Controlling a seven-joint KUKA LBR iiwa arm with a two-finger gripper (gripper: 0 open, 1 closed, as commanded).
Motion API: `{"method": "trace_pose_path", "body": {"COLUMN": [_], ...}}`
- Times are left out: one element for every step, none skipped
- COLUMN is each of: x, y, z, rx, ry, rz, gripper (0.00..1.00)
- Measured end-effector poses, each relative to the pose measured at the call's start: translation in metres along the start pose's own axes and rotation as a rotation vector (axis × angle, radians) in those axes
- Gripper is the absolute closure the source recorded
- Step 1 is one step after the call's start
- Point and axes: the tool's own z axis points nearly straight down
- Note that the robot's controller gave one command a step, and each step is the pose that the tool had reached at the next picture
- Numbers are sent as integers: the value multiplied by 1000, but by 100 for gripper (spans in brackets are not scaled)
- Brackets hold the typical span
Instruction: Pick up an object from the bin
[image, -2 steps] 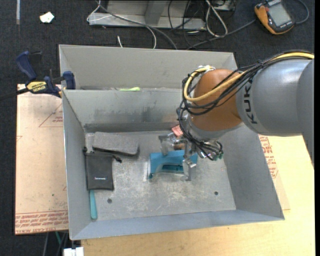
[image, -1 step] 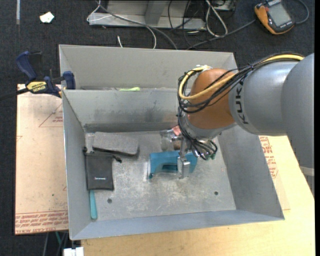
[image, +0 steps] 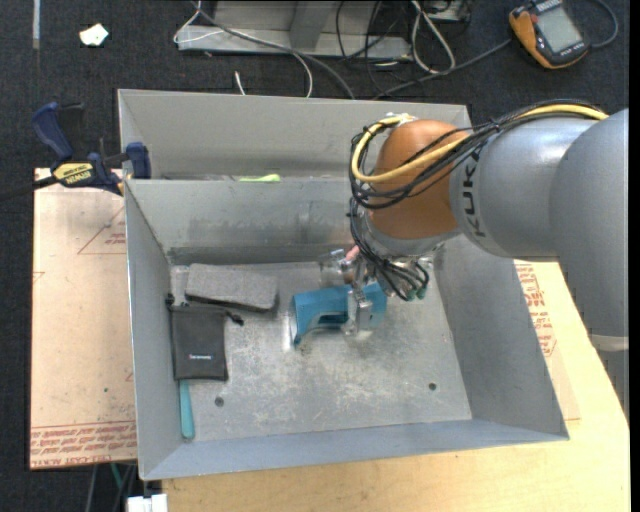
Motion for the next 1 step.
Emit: {"method": "trace_pose_path", "body": {"x": [0], "y": [0], "z": [0], "rx": [0], "ry": [0], "rz": [0], "gripper": [100]}}
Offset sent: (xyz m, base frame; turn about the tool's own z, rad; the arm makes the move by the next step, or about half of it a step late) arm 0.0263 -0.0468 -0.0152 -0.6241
